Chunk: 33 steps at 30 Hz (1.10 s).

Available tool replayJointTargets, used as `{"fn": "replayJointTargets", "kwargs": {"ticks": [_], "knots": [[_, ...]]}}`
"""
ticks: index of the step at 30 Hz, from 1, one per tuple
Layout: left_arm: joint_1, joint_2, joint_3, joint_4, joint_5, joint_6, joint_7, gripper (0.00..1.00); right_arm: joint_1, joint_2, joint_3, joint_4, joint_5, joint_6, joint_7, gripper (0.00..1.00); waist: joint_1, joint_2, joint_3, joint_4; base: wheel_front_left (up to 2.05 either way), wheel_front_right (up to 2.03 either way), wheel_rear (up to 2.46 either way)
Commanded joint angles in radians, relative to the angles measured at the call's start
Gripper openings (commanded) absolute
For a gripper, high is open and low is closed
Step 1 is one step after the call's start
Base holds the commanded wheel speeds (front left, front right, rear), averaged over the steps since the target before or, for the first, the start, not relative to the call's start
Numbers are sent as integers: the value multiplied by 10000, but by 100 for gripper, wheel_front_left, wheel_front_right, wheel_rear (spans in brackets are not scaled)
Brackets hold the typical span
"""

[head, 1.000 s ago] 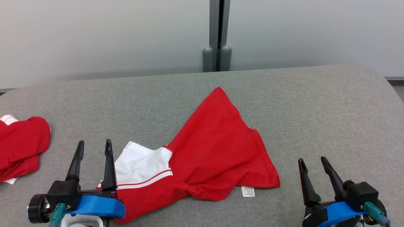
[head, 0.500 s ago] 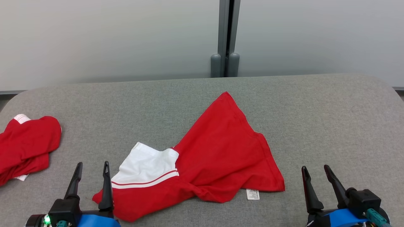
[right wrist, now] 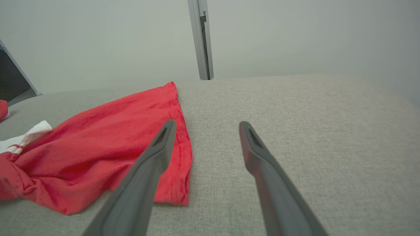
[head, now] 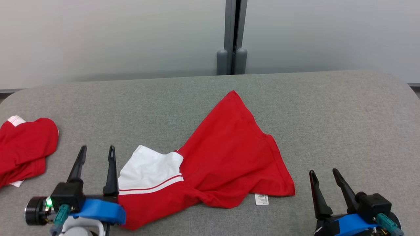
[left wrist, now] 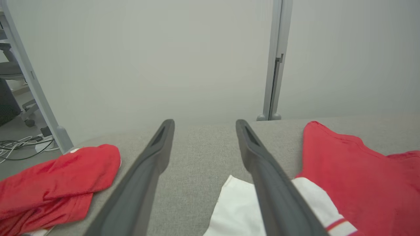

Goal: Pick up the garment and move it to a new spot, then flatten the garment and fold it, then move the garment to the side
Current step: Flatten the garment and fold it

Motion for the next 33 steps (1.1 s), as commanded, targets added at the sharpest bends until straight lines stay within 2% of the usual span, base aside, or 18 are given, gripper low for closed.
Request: {"fn": "replayJointTargets", "kwargs": {"ticks": [1, 7, 18, 29, 33], "knots": [[-584, 173, -144, 167, -30, -63, -47, 100, -199, -7, 56, 2, 0, 1, -8, 100, 0, -1, 120, -44, 0, 0, 0], [-2270, 577, -571, 1372, -466, -120, -44, 100, -506, -9, 209, -8, -35, 1, -8, 100, 0, -1, 572, -335, 0, 0, 0], [-4280, 1435, -2025, 5013, -1548, -107, -39, 100, -965, -13, 226, 2, 44, 1, -8, 100, 0, -1, 1387, -995, 0, 0, 0], [-4982, 1551, -2955, 7644, -2477, -109, 28, 100, -1132, -11, 223, -51, -29, 1, -8, 100, 0, -1, 1678, -1238, 0, 0, 0], [-5065, 1377, -3315, 8337, -2738, -110, 47, 100, -1131, -11, 192, -54, -43, 1, -8, 100, 0, -1, 1668, -1264, 0, 0, 0]]}}
